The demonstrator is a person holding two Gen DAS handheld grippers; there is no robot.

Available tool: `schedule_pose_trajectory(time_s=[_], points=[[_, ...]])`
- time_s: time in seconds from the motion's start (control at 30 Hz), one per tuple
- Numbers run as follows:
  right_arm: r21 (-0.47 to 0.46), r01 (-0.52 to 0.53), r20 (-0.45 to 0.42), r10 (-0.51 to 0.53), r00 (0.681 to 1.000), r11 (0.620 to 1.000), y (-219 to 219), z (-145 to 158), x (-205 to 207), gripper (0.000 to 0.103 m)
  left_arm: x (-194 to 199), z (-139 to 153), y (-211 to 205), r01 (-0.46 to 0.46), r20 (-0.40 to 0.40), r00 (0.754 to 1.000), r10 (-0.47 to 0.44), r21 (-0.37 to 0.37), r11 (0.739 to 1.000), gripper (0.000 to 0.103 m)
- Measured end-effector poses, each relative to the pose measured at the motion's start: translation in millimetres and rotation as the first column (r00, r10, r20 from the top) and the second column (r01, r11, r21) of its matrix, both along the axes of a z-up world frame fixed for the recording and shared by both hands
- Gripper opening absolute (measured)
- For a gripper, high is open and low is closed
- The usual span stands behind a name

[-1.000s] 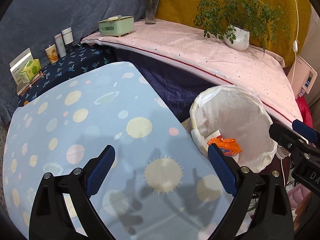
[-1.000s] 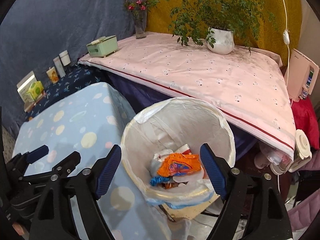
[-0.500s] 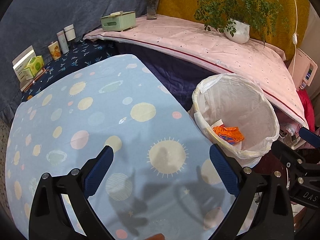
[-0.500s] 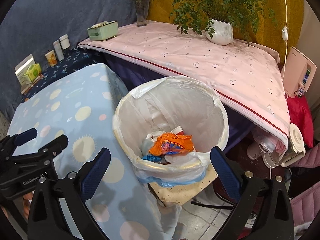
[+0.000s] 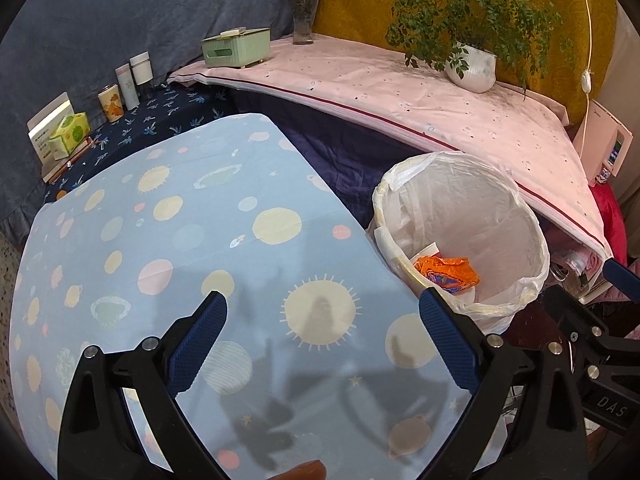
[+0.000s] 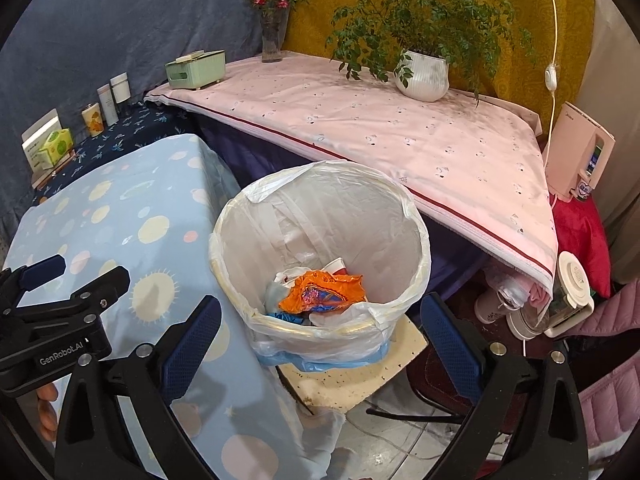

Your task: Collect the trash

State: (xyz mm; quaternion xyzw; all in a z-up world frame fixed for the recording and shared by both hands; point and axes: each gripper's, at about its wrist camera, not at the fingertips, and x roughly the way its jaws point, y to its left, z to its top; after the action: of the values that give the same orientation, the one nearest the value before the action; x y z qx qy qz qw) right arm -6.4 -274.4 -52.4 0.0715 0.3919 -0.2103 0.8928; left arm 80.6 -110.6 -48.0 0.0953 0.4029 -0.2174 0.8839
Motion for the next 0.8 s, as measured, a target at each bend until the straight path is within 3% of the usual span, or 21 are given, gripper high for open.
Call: schedule_pose_trajectory(time_s=[0.8], points=[[-0.030,0.012,0.002,-0.012,1.000,0.999,4.0,-1.6,-2.9,0.096,-3.3,0.6,-5.5,0.002,0.001,1.000,-0.002,0.003,1.000,0.092]])
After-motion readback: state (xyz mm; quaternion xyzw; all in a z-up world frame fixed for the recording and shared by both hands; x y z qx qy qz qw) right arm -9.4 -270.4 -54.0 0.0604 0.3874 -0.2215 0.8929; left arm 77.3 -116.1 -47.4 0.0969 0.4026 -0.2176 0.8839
